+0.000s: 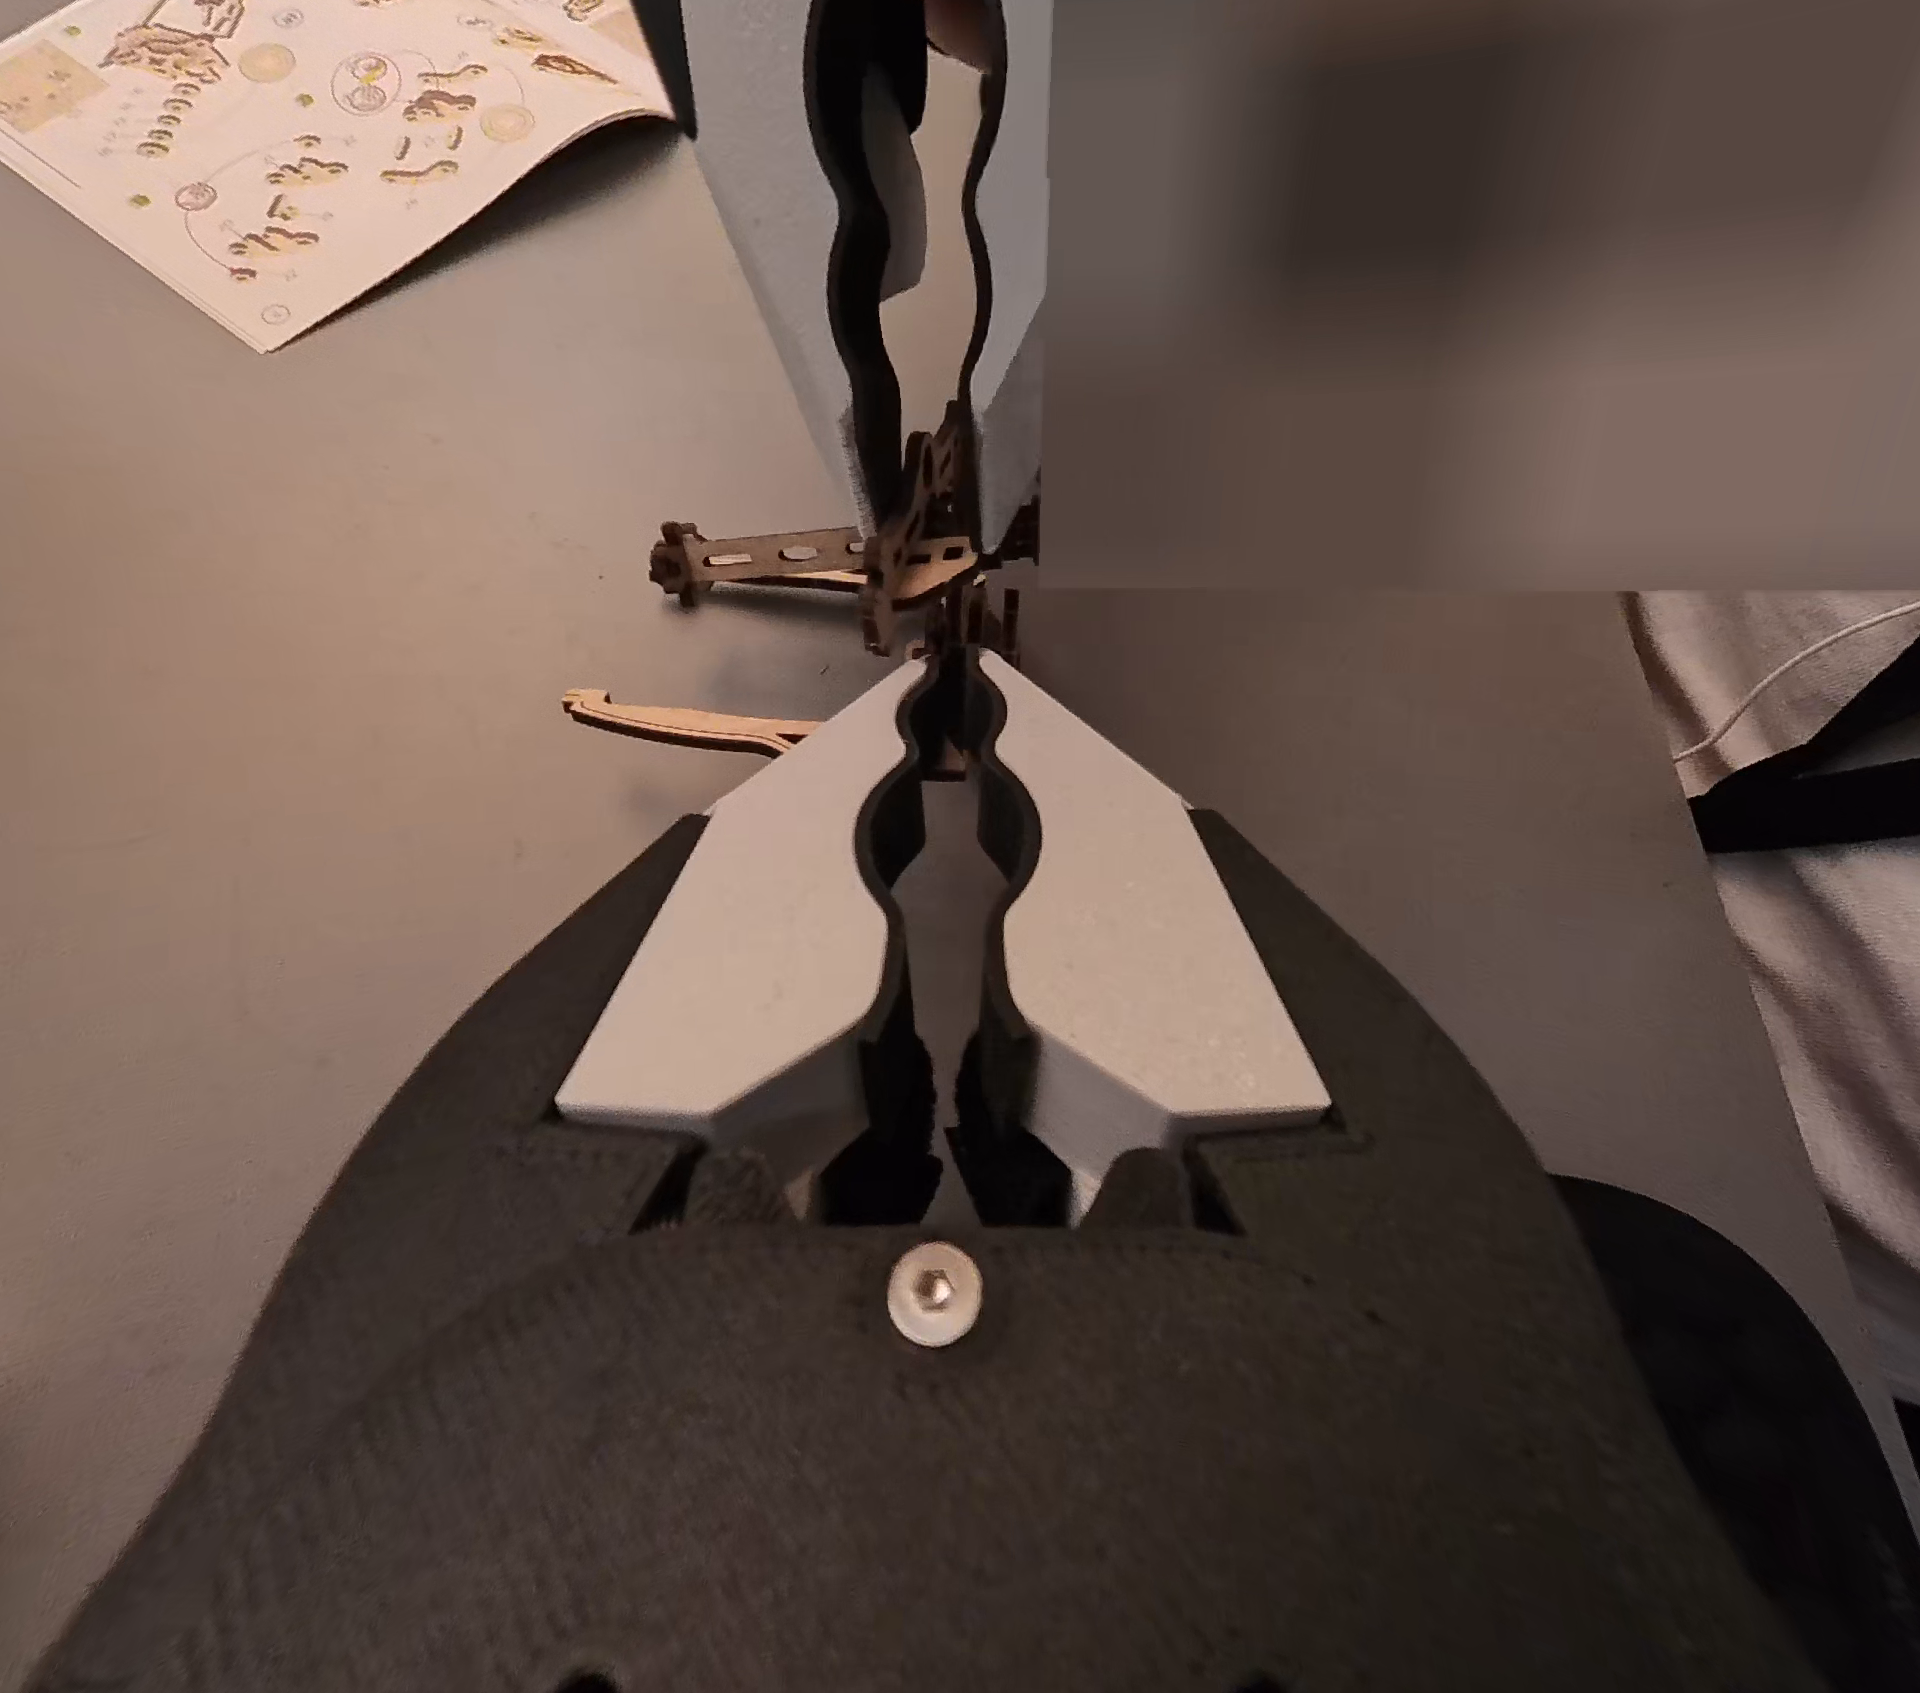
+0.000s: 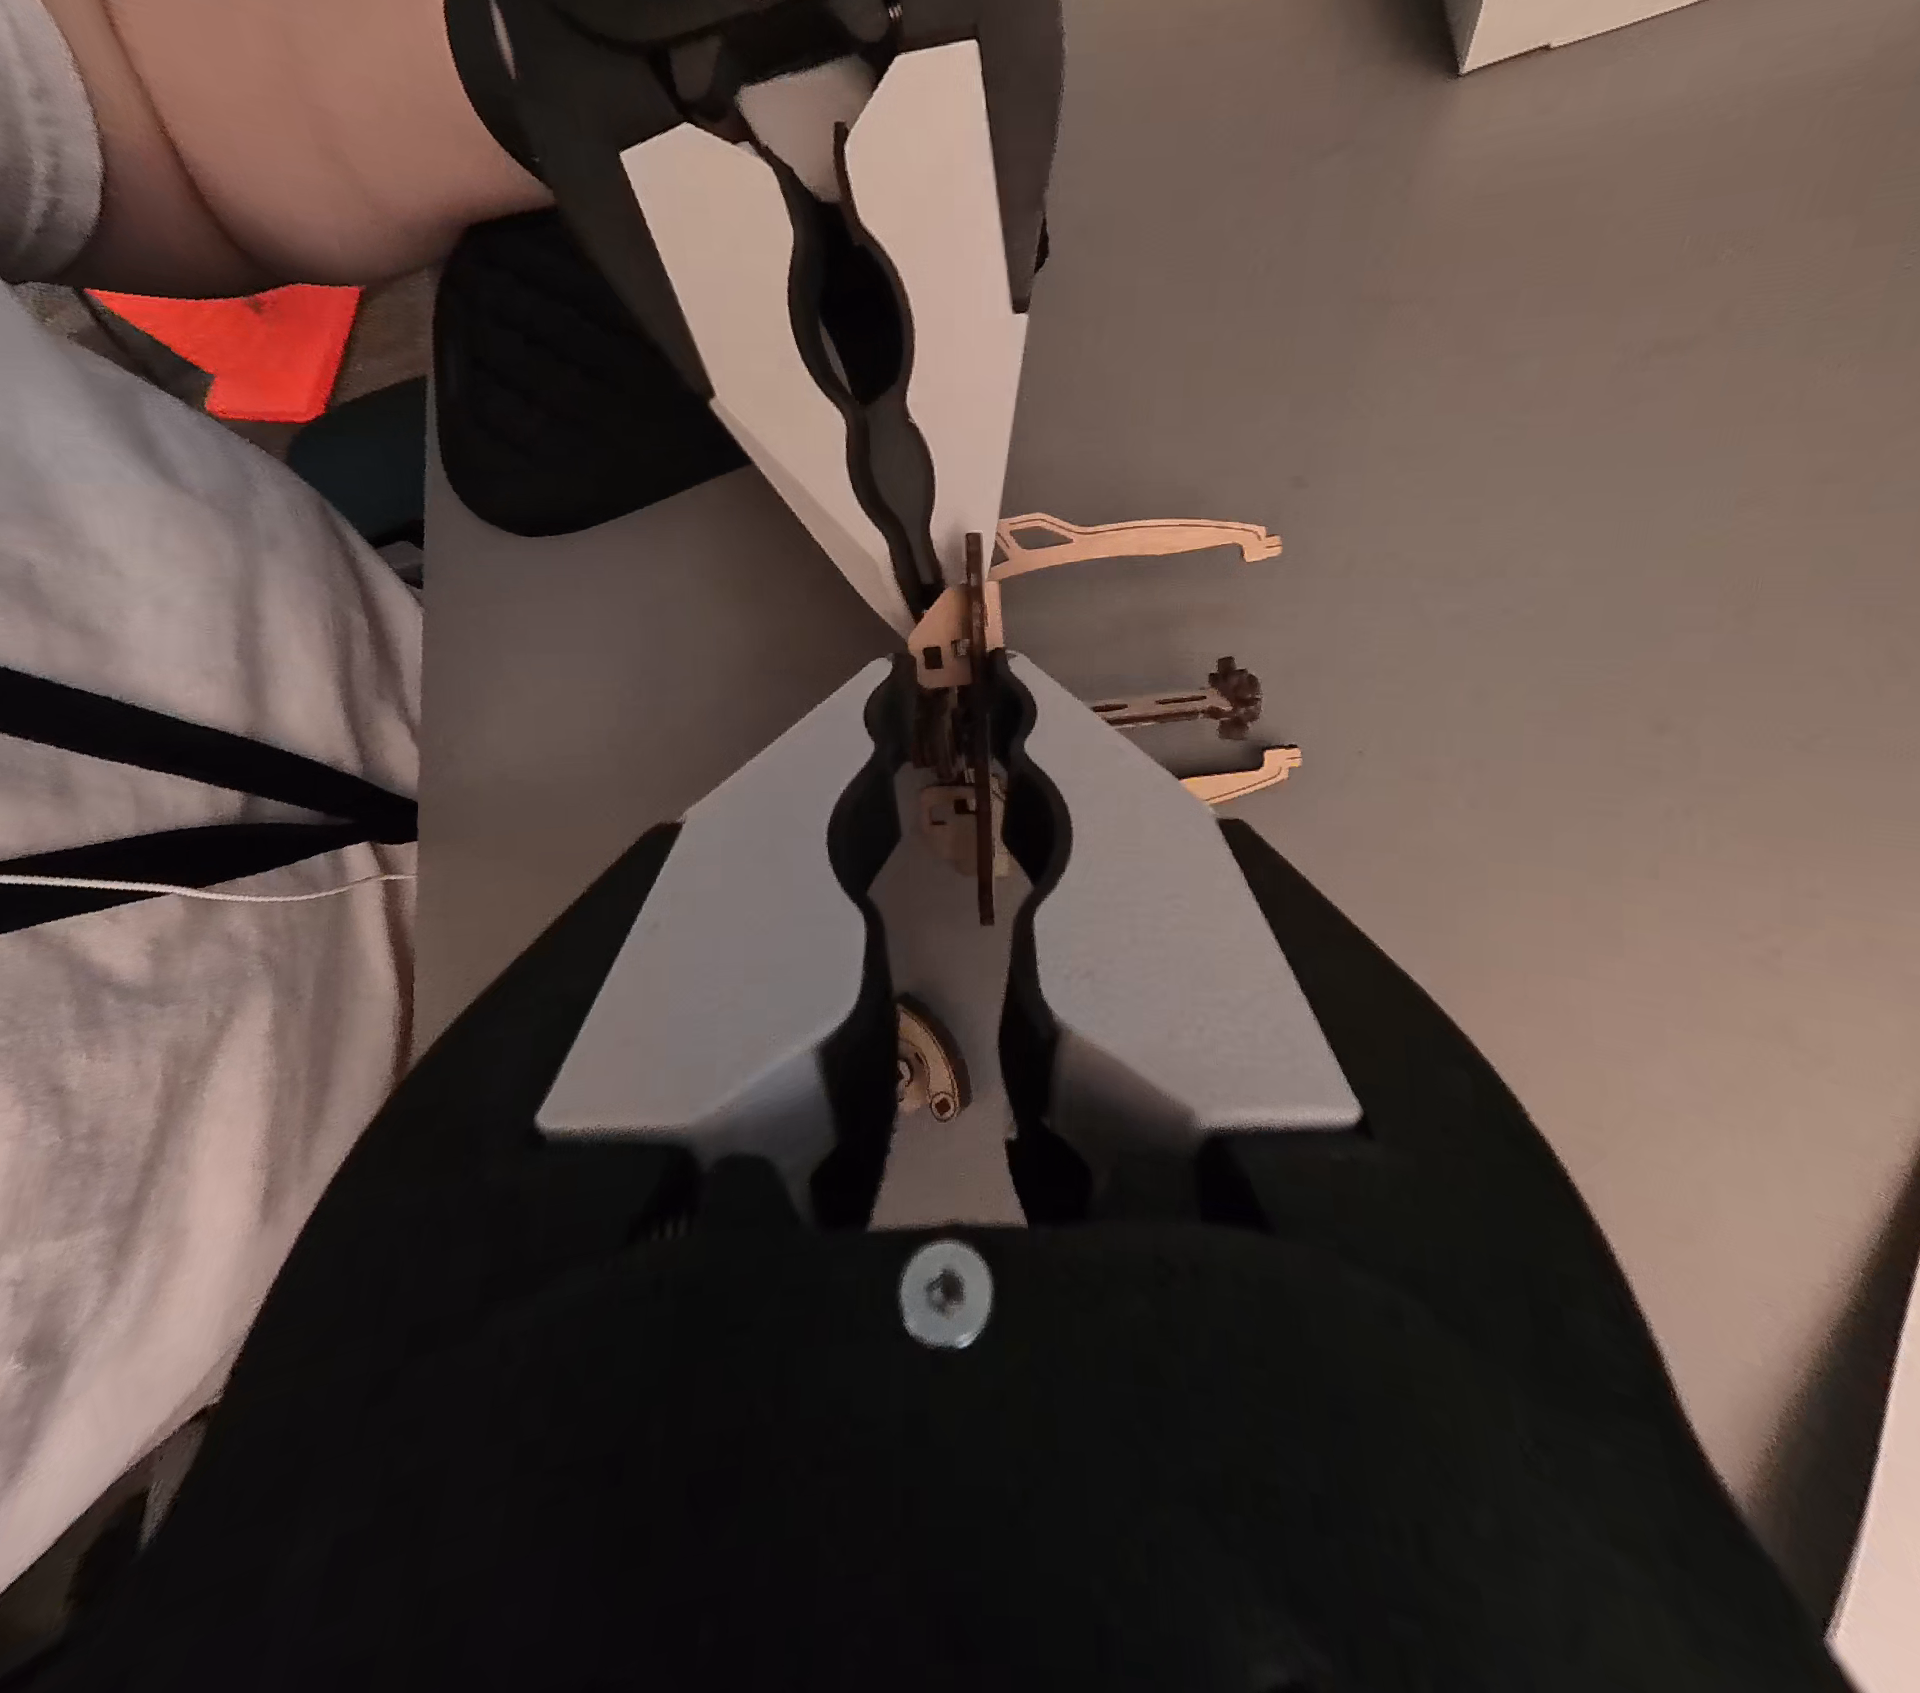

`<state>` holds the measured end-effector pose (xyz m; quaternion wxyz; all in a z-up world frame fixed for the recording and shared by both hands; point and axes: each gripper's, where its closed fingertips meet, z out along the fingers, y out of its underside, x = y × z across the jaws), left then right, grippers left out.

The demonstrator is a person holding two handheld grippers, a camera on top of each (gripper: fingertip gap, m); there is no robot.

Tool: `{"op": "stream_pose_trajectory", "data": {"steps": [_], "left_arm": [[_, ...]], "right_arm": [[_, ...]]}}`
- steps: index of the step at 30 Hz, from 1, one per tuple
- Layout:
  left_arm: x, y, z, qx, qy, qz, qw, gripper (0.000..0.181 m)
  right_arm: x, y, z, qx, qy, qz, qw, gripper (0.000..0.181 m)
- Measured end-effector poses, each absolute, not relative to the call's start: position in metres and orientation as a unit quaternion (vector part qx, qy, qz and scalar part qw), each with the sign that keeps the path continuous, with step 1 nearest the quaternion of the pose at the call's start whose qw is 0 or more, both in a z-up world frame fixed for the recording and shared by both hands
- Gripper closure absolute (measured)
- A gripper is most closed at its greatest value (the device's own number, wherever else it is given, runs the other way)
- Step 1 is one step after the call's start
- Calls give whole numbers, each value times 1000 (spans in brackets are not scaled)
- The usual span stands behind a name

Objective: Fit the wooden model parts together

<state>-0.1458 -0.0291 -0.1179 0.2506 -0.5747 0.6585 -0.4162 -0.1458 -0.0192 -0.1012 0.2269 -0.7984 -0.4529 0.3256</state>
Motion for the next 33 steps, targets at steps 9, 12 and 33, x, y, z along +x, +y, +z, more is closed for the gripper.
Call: {"op": "stream_pose_trajectory", "data": {"steps": [9, 12, 33], "left_arm": [[-146, -28, -118, -577, 660, -408, 255, 181], [-146, -28, -118, -579, 659, -408, 254, 181], [-146, -29, -118, -574, 664, -403, 259, 181]], "right_arm": [[-147, -18, -101, -801, -452, 291, 264, 167], [-147, -17, -101, -801, -453, 274, 278, 168], [-146, -19, -102, -801, -483, 255, 244, 168]]}}
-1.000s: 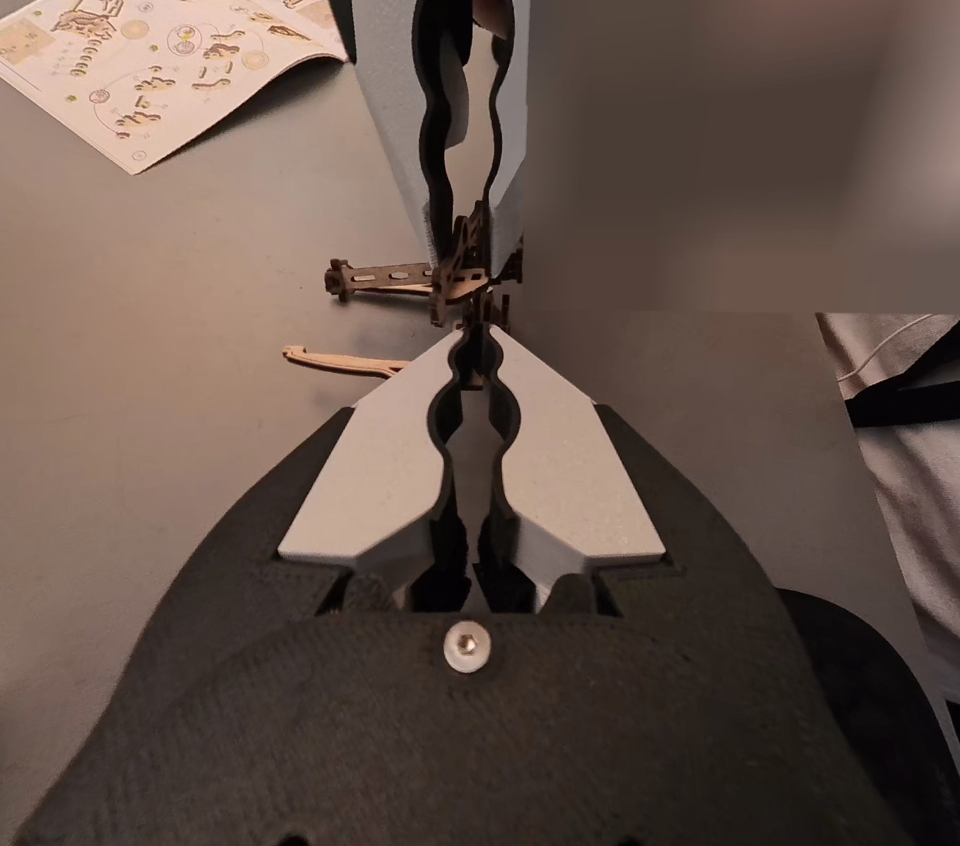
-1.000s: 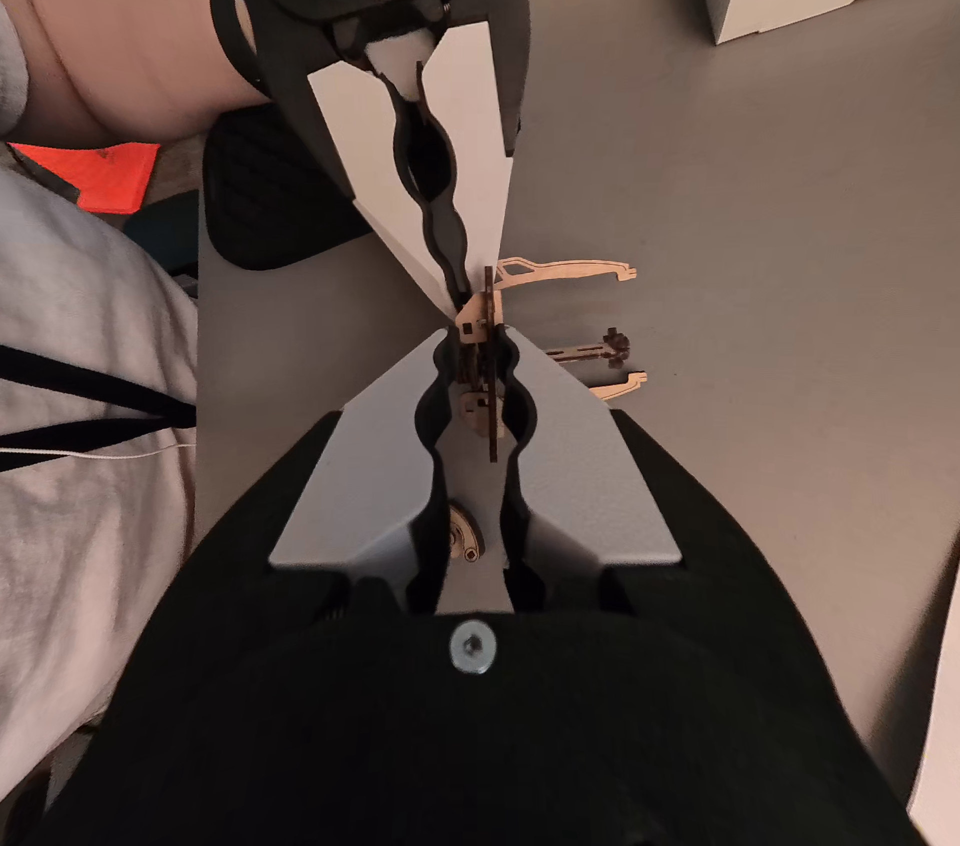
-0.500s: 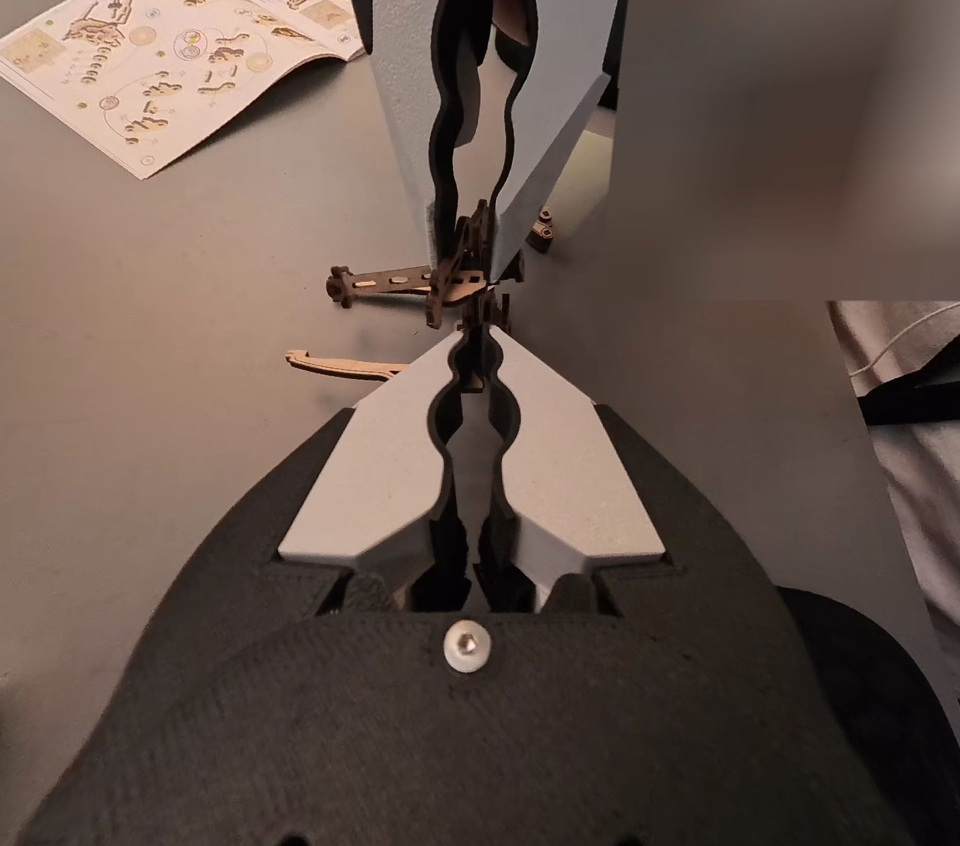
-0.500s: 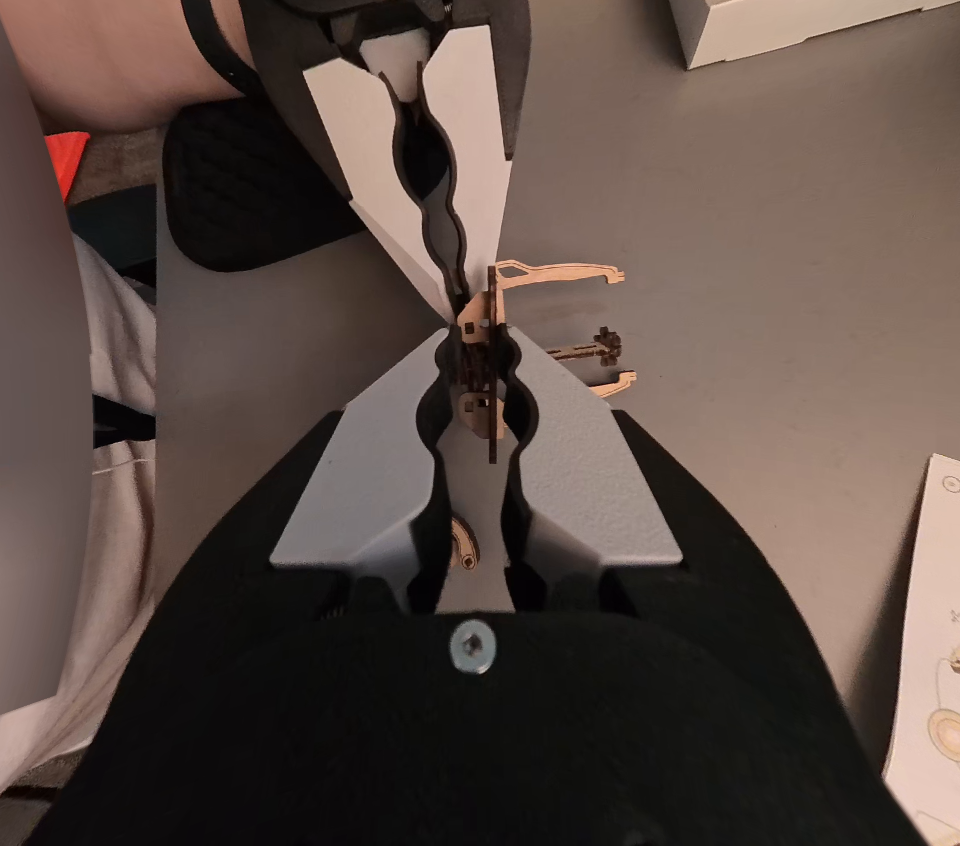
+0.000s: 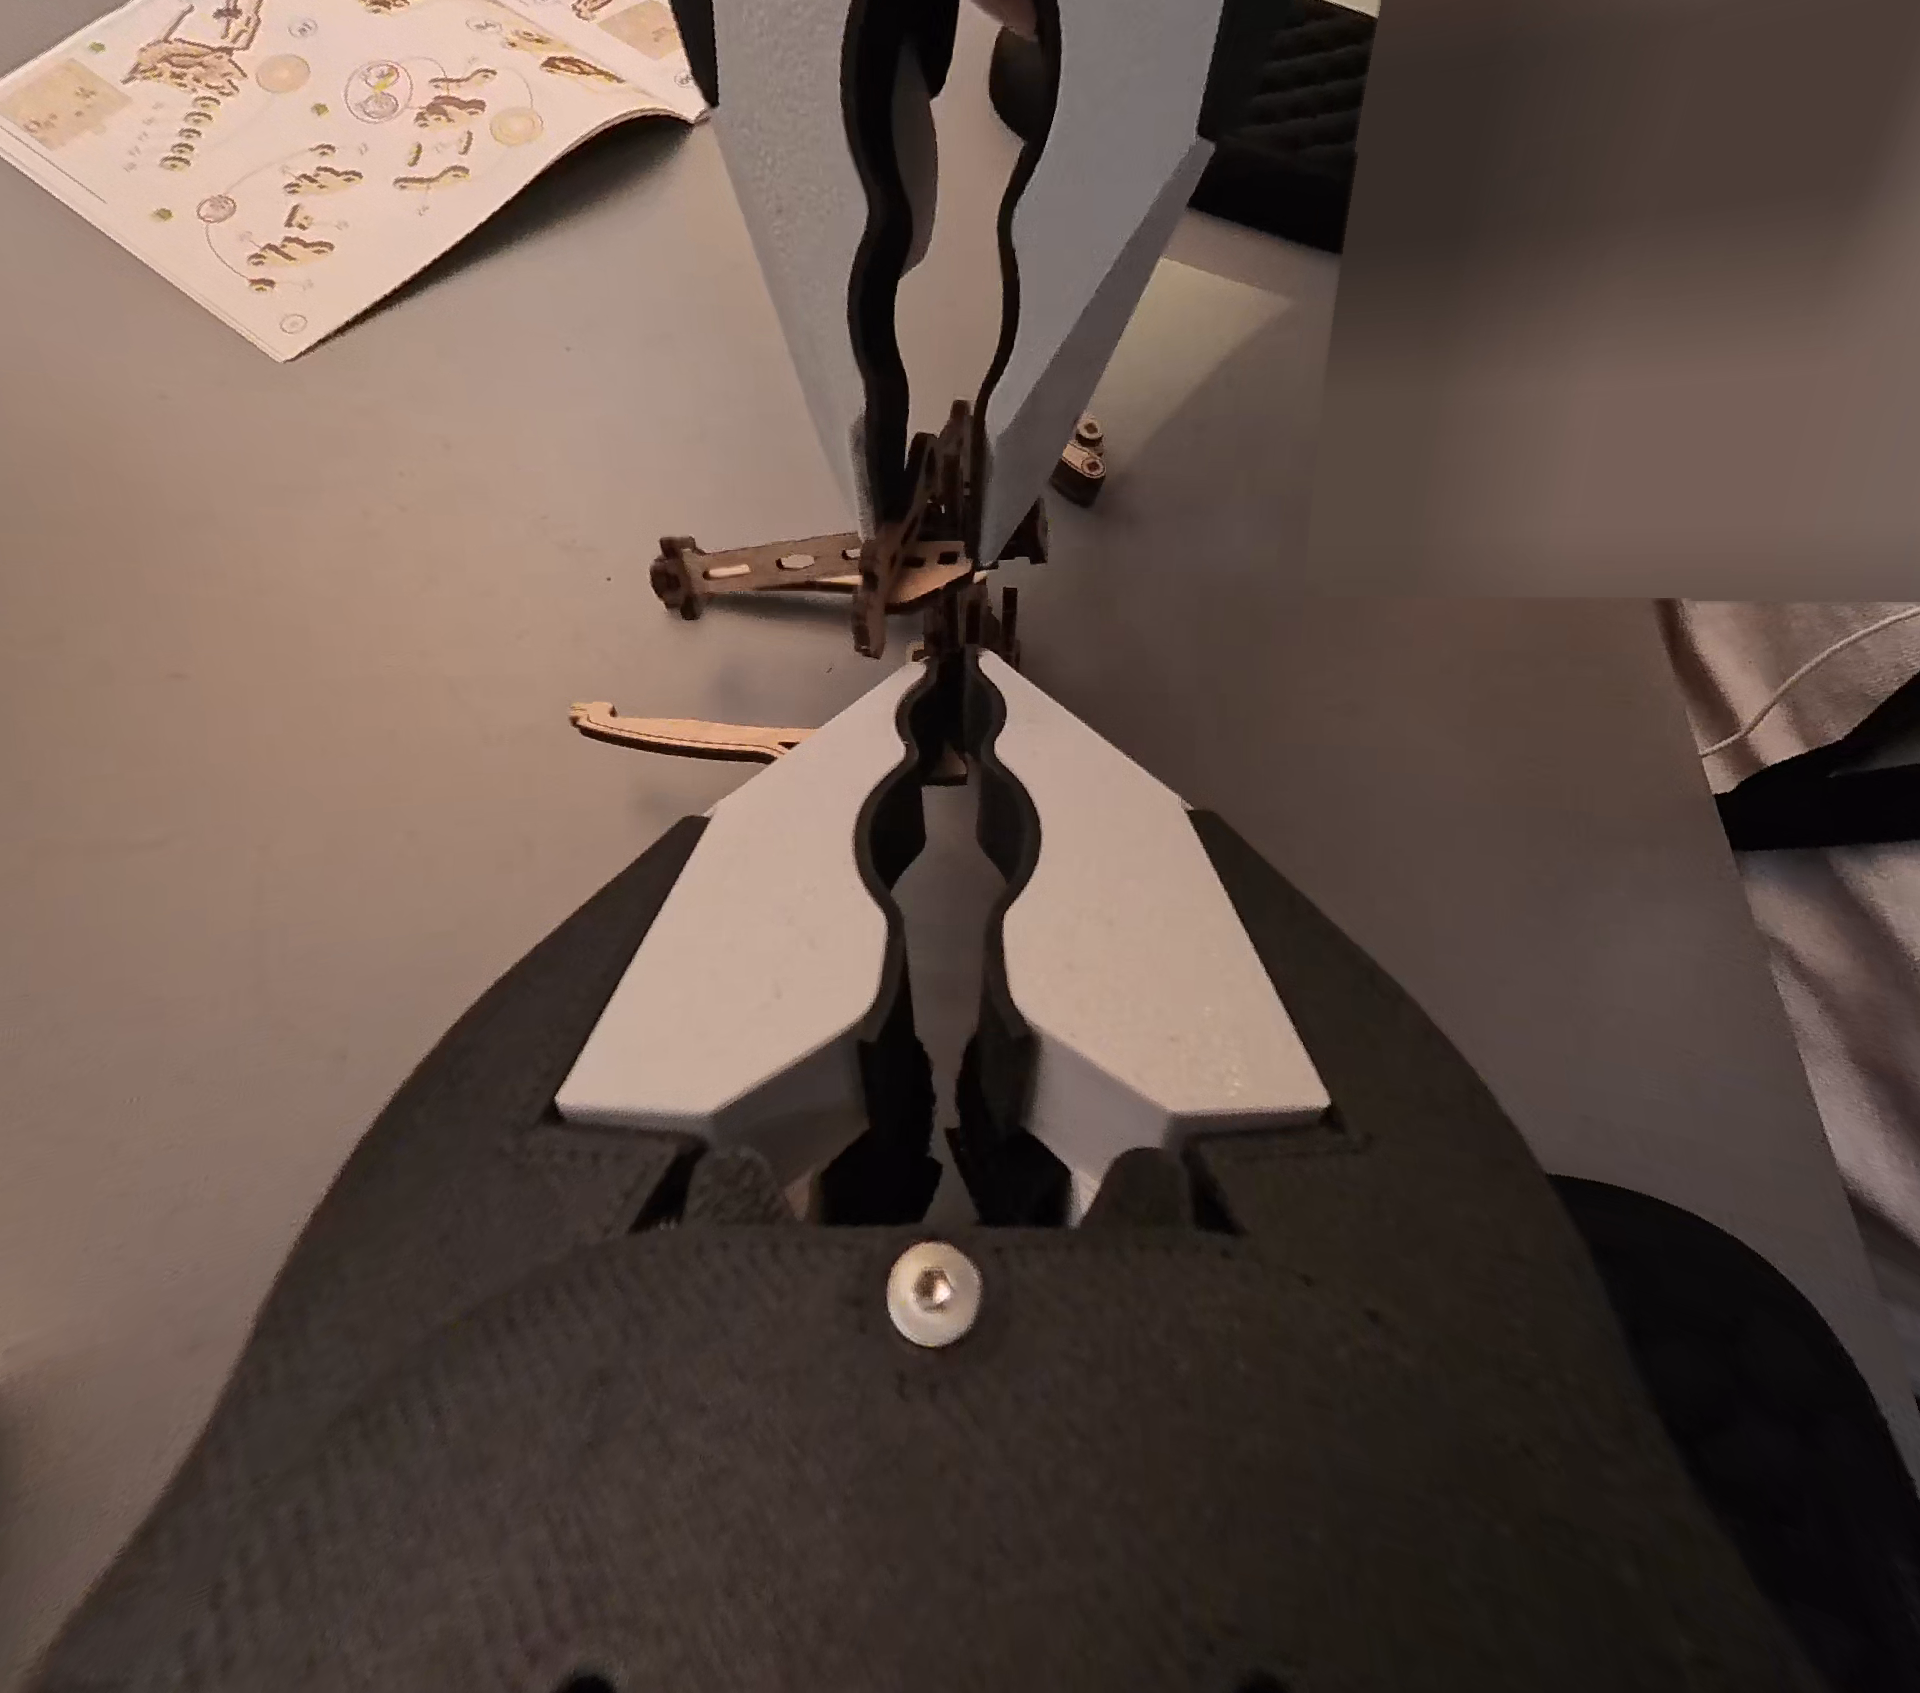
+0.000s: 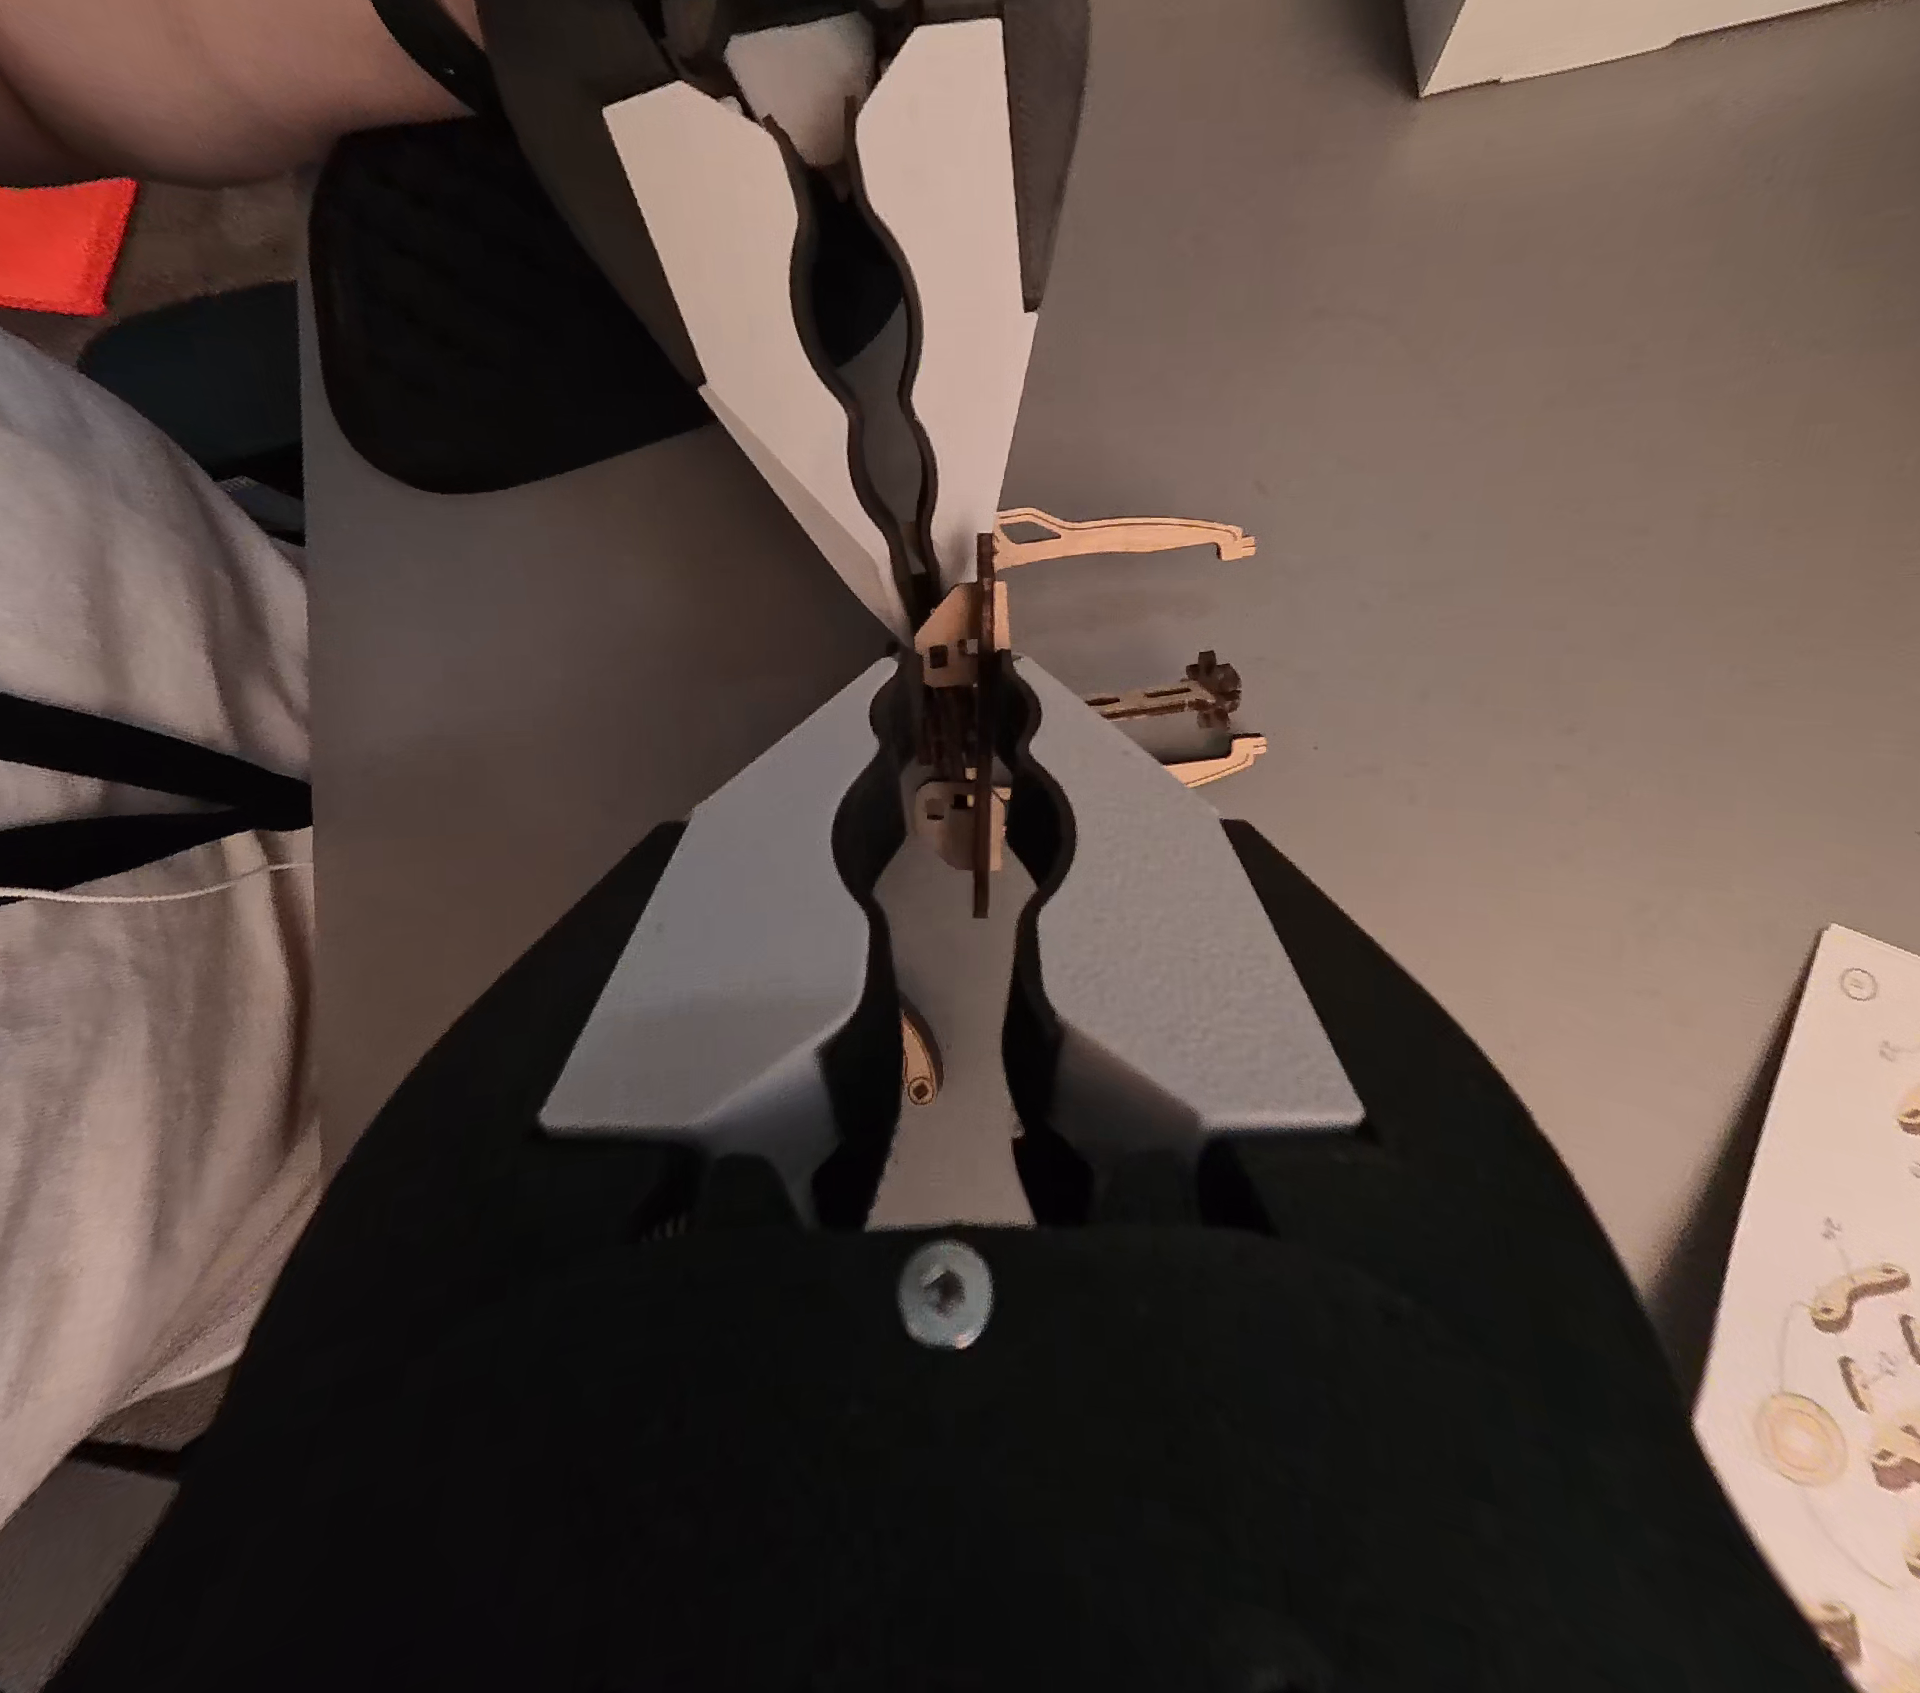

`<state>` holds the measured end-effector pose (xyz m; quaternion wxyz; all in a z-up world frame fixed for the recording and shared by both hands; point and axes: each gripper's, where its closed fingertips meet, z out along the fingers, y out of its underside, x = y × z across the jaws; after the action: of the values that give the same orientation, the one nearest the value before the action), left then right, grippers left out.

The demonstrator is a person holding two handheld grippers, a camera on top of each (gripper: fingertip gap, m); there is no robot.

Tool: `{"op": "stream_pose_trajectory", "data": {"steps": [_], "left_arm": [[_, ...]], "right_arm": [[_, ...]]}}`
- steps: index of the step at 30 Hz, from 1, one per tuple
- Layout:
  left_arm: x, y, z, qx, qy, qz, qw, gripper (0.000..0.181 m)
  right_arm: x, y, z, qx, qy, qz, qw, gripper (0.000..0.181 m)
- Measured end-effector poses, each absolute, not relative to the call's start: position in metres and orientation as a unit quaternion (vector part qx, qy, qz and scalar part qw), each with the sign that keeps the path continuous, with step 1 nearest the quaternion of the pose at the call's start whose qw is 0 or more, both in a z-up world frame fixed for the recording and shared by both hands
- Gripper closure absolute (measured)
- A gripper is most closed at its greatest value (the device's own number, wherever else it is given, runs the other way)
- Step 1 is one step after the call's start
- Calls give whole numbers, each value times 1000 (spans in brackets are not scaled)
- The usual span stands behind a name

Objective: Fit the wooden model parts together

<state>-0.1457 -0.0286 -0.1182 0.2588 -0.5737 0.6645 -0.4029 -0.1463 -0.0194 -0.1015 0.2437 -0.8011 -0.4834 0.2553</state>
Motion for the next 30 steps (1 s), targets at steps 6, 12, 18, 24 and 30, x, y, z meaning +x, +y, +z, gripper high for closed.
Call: {"op": "stream_pose_trajectory", "data": {"steps": [6, 12, 18, 24, 30], "left_arm": [[-145, -29, -119, -571, 667, -401, 262, 181], [-144, -28, -119, -569, 668, -397, 269, 181], [-144, -29, -118, -566, 671, -395, 271, 181], [-145, -30, -118, -569, 669, -399, 263, 181], [-146, -29, -119, -571, 671, -392, 266, 181]], "right_arm": [[-146, -19, -100, -798, -464, 293, 249, 167], [-145, -18, -100, -798, -450, 321, 240, 166], [-145, -20, -100, -797, -455, 326, 226, 167], [-147, -21, -100, -797, -474, 291, 236, 167], [-149, -21, -101, -800, -478, 262, 252, 167]]}}
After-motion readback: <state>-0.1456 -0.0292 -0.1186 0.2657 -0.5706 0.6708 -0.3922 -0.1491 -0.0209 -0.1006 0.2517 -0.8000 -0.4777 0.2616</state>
